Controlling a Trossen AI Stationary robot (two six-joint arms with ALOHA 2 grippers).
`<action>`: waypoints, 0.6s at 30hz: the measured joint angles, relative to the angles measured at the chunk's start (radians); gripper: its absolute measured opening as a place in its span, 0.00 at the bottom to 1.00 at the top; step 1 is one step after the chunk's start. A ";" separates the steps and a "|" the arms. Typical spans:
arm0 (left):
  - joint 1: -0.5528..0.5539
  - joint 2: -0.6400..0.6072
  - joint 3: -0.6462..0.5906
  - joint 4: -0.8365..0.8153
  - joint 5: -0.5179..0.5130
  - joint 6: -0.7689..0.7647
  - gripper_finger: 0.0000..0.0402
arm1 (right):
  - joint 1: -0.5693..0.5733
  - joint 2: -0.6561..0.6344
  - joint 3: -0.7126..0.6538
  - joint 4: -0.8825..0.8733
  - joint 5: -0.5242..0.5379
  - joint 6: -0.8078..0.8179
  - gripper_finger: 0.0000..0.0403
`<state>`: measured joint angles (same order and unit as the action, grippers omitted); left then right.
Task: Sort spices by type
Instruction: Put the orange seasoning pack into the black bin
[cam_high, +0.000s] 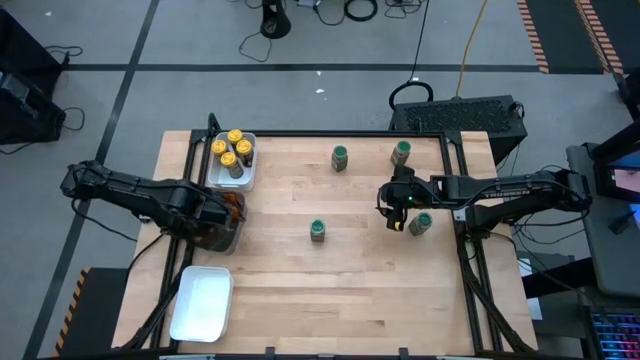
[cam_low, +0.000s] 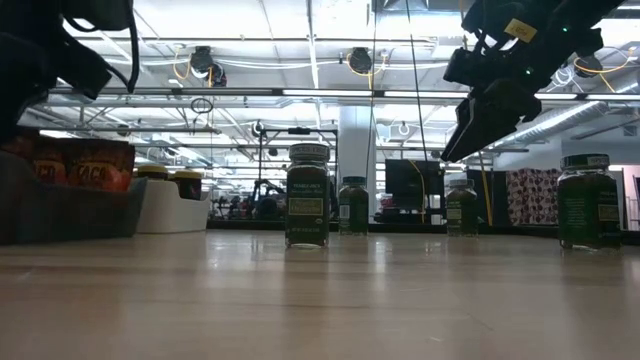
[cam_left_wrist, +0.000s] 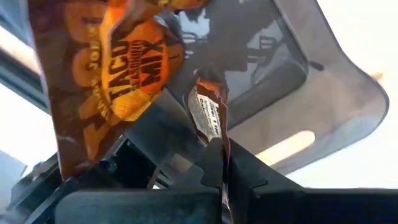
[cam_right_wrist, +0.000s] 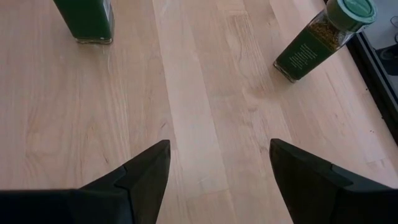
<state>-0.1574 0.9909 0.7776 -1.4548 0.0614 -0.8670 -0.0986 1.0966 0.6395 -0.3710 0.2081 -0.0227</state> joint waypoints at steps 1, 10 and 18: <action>0.000 0.000 0.000 0.001 0.002 0.020 0.01 | 0.000 0.000 0.000 0.000 0.000 0.000 0.64; 0.000 0.000 0.009 0.059 -0.062 0.341 0.01 | 0.000 0.000 0.000 0.000 0.000 0.000 0.64; 0.000 0.000 0.009 0.060 -0.142 0.581 0.01 | 0.000 0.000 0.000 0.000 0.000 0.000 0.64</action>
<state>-0.1574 0.9909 0.7864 -1.3952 -0.0802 -0.2856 -0.0984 1.0966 0.6395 -0.3710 0.2083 -0.0231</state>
